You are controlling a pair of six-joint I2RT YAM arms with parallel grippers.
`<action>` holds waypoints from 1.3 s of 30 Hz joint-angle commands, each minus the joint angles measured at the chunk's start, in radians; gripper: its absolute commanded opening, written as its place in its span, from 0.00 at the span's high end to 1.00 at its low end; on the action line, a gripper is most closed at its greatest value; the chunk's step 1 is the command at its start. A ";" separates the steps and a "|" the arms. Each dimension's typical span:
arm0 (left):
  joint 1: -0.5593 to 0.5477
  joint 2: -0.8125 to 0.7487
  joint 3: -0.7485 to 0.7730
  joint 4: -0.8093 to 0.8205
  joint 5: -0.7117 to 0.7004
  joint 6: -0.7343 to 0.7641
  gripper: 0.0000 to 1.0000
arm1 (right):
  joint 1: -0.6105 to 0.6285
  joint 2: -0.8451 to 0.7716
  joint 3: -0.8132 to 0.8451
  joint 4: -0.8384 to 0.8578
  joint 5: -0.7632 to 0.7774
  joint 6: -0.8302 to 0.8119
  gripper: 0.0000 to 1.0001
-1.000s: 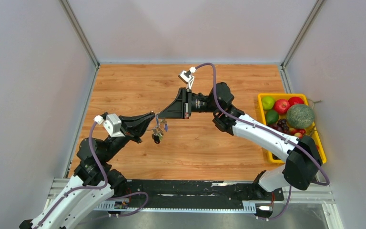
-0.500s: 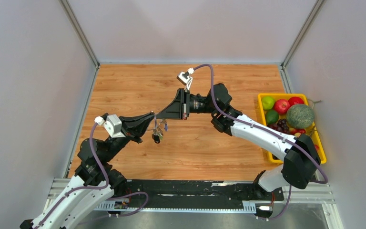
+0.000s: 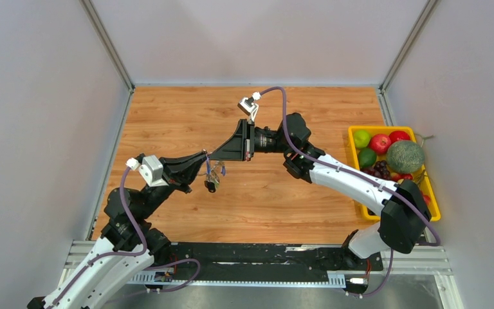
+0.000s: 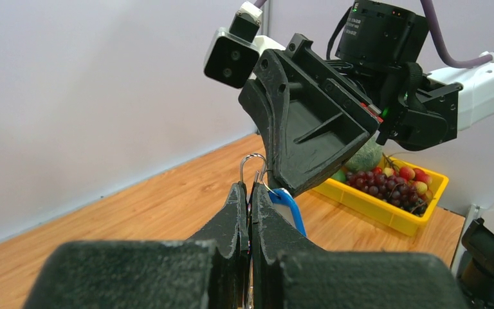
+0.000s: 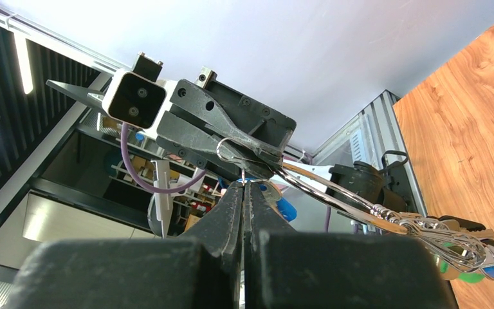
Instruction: Put the keys on the keyring
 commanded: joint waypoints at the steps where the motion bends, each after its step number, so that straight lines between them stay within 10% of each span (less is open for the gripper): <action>1: 0.001 -0.010 0.004 0.076 0.008 0.008 1.00 | 0.008 0.005 0.013 0.058 0.025 0.022 1.00; 39: 0.001 -0.035 -0.011 0.099 0.026 0.007 1.00 | 0.023 0.017 0.008 0.100 0.070 0.083 1.00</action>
